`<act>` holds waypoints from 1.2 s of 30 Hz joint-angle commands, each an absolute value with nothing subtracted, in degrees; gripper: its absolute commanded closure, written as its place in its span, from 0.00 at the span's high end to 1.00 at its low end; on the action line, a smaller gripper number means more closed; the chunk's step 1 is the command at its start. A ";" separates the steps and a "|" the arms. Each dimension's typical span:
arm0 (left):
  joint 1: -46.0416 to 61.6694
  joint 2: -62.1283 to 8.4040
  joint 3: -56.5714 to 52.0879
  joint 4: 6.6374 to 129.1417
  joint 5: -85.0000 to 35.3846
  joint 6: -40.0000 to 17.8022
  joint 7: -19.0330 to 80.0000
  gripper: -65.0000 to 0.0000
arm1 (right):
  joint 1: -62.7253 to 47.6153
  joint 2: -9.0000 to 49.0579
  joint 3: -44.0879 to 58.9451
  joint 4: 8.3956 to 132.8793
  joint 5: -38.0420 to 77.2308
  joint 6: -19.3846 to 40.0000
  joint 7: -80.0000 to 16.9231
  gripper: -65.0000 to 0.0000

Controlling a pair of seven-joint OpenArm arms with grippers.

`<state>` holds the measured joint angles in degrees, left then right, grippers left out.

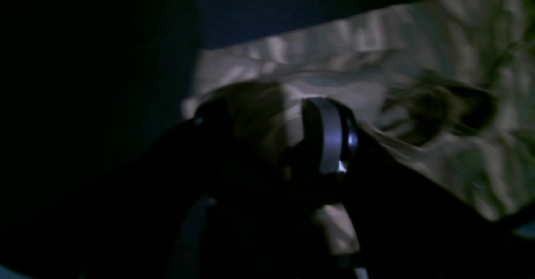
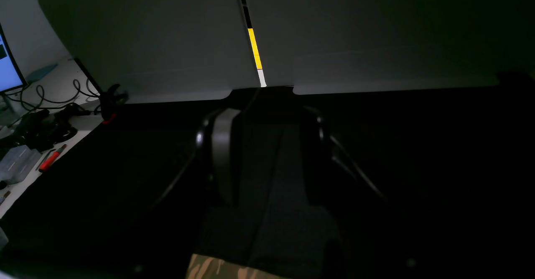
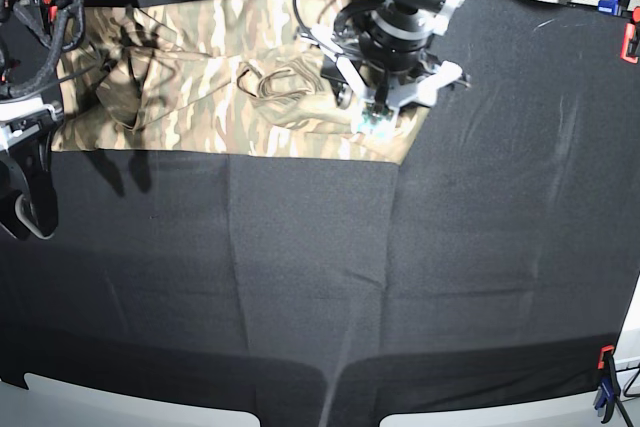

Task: Layout the t-shirt on the table in an organized manner, then fold the t-shirt properly
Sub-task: 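Lower the folded end onto the strip's middle with the left gripper, then open the left gripper and slide it over the folded fabric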

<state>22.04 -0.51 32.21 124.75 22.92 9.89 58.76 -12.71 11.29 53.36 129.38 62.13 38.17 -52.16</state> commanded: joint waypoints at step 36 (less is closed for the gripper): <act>19.57 -0.03 35.31 106.08 -0.10 -9.08 27.51 0.00 | -12.38 12.05 53.56 130.23 63.20 38.70 -50.61 0.35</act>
